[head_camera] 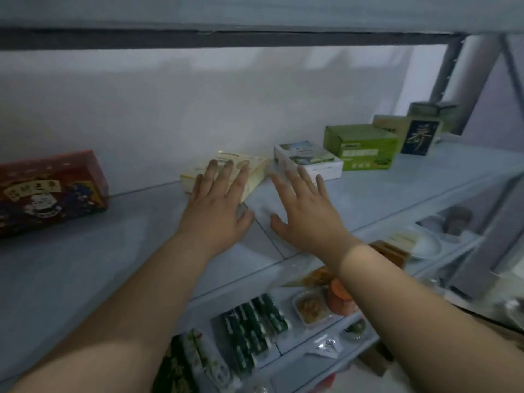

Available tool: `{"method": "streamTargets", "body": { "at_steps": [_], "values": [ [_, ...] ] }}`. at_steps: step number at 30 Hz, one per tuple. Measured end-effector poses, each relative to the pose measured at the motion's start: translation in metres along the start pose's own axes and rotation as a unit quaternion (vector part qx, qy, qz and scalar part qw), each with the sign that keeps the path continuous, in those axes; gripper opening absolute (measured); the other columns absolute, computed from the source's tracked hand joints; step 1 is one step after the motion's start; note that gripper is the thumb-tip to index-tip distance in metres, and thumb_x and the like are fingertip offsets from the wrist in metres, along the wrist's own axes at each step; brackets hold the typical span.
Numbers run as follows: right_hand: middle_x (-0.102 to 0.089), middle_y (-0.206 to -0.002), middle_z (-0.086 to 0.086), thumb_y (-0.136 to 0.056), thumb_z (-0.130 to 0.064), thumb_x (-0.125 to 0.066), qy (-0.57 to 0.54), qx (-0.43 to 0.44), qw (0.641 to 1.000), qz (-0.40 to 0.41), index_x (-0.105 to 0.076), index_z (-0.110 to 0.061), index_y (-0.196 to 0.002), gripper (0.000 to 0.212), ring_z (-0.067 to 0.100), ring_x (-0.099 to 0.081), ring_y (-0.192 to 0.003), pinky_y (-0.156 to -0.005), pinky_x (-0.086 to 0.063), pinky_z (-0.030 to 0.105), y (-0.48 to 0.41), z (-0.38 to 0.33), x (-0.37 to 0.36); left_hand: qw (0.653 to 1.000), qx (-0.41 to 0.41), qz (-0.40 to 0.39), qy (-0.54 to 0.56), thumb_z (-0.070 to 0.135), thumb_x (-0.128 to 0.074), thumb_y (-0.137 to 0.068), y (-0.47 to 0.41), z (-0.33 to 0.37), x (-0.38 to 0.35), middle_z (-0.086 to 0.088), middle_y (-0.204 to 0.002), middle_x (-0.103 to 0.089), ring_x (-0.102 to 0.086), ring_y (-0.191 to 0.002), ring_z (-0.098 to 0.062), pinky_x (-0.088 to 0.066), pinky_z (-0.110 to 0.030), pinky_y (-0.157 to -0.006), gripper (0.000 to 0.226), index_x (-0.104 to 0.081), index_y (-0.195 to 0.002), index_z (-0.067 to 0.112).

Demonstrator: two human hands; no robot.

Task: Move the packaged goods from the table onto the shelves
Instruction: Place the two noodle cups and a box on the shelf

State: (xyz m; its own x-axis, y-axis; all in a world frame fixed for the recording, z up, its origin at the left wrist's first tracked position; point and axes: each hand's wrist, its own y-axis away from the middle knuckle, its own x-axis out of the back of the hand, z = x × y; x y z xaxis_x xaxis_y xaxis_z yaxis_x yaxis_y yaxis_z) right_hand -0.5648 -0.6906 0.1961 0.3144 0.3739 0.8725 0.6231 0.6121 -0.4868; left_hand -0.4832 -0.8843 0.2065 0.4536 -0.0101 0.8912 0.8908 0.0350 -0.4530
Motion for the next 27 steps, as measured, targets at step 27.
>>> {"method": "streamTargets", "body": {
  "at_steps": [27],
  "values": [
    [-0.045, -0.152, 0.018, -0.081, -0.035, -0.057, 0.132, -0.500, 0.856, 0.020, -0.042, -0.003, -0.150, 0.077, 0.040, -0.034, -0.146, -0.115, -0.034, 0.059, 0.526, -0.007, 0.144, 0.862, -0.437, -0.150, 0.209, 0.054, -0.044, -0.094, 0.215, 0.389, -0.028, -0.007, -0.168, -0.015, 0.000, -0.156, -0.030, -0.010, -0.048, -0.125, 0.081, -0.013, -0.162, 0.022]
  ]
}}
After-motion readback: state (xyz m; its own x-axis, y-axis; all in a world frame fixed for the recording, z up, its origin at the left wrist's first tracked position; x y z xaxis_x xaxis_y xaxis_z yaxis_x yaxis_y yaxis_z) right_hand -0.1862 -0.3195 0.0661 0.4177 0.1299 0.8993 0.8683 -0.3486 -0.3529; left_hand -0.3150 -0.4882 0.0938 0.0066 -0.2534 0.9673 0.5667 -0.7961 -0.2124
